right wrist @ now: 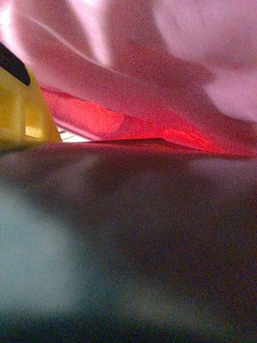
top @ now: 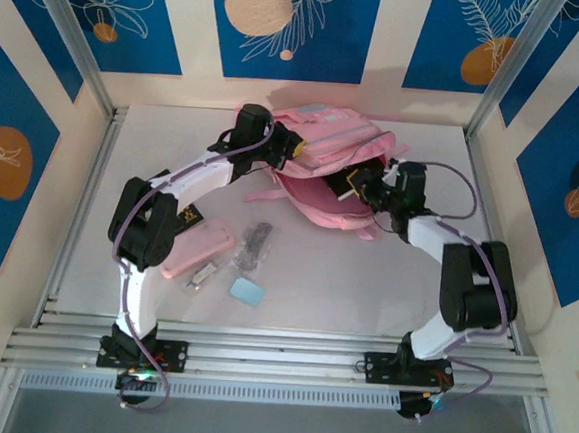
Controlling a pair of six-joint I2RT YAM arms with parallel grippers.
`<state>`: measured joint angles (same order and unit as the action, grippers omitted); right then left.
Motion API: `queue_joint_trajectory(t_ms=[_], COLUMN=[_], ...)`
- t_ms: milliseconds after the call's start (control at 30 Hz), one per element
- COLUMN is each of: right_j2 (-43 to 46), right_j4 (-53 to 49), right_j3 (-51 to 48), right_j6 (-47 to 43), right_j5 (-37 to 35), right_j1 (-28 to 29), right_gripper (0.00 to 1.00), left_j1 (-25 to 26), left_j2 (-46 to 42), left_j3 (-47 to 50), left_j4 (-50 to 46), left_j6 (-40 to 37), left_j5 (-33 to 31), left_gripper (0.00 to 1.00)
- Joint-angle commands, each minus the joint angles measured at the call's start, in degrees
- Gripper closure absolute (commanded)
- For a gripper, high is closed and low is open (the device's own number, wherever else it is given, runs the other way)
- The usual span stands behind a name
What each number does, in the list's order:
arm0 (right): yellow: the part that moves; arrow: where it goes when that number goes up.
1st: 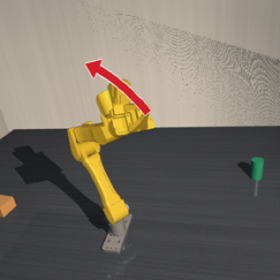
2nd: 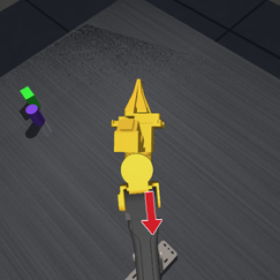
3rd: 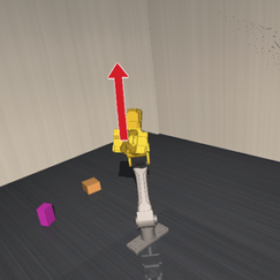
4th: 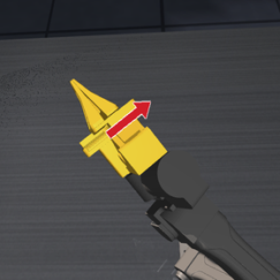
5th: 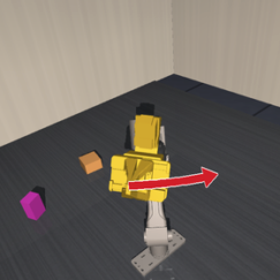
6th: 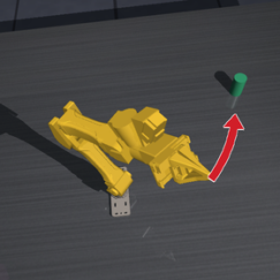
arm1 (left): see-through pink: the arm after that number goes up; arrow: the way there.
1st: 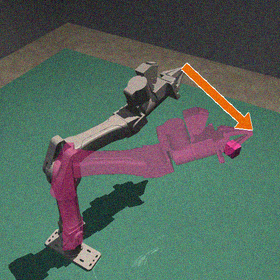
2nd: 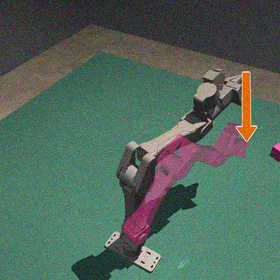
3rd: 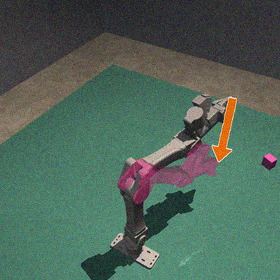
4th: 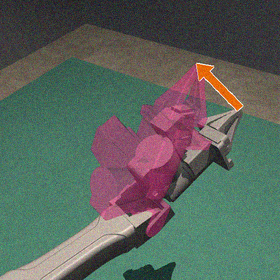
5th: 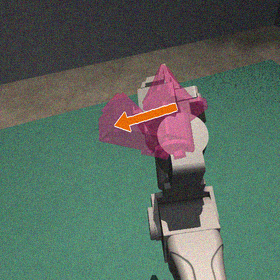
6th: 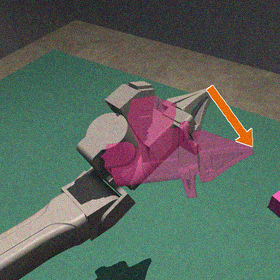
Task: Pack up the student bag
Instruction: Place the book in the student bag, then move the book to the middle-left of the table.
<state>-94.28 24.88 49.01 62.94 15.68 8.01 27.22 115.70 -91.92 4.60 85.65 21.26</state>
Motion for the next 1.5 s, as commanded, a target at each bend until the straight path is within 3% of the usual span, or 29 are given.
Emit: queue_joint_trajectory(t_ms=[0, 133, 233, 300, 433, 567, 633, 933, 1100, 1133, 1267, 1367, 1467], right_j2=[-6.4, -13.9, -16.9, -17.7, -16.1, -11.0, -7.1, 14.8, 21.9, 22.4, 20.4, 17.1, 12.8], right_j4=[10.8, 13.2, 9.3, 5.6, -1.0, -13.2, -19.7, -50.6, -58.2, -58.5, -56.7, -53.0, -48.9], right_j3=[6.7, 12.5, 16.0, 17.2, 16.4, 14.5, 13.0, 8.3, 10.3, 11.2, 14.8, 16.7, 19.0], right_j6=[6.0, 6.9, 6.0, 6.3, 5.7, 2.8, -0.1, -19.1, -24.9, -25.5, -27.3, -27.5, -27.0], right_j5=[-0.5, -2.2, -4.3, -4.9, -3.8, -1.2, -1.5, -9.2, -10.6, -10.6, -11.2, -13.0, -12.5], right_j1=[1.7, 3.3, 3.9, 3.8, 2.7, 0.8, 0.0, -2.2, -1.0, -0.1, 4.4, 8.3, 11.6], right_gripper=[1.00, 1.00, 0.99, 0.91, 0.64, 0.48, 0.45, 0.42, 0.42, 0.42, 0.42, 0.42, 0.43], left_j1=[-0.9, -0.9, -0.9, -0.9, -0.9, -0.9, -0.9, -0.9, -0.9, -0.9, -1.0, -1.5, -3.6], left_j2=[-4.4, -4.8, -4.8, -4.6, -3.8, -2.6, -2.1, -0.6, -1.7, -2.1, -5.2, -8.8, -13.8], left_j3=[-0.1, 0.9, 1.3, 1.4, 1.4, 1.4, 1.3, 2.0, 5.8, 6.8, 10.7, 12.9, 17.7], left_j4=[9.1, 9.2, 8.9, 8.9, 9.0, 9.4, 9.4, 7.2, 4.8, 4.0, -2.0, -10.9, -17.0], left_j6=[0.0, -0.5, -0.9, -1.1, -0.9, -0.8, -0.8, -3.9, -7.2, -8.3, -15.4, -23.1, -27.6], left_j5=[-1.1, -1.2, -1.5, -1.6, -1.6, -1.5, -1.4, -1.1, 0.1, 0.8, 2.9, 2.6, 0.6], left_gripper=[1.00, 1.00, 1.00, 1.00, 1.00, 1.00, 1.00, 1.00, 1.00, 0.96, 0.43, 0.25, 0.19])
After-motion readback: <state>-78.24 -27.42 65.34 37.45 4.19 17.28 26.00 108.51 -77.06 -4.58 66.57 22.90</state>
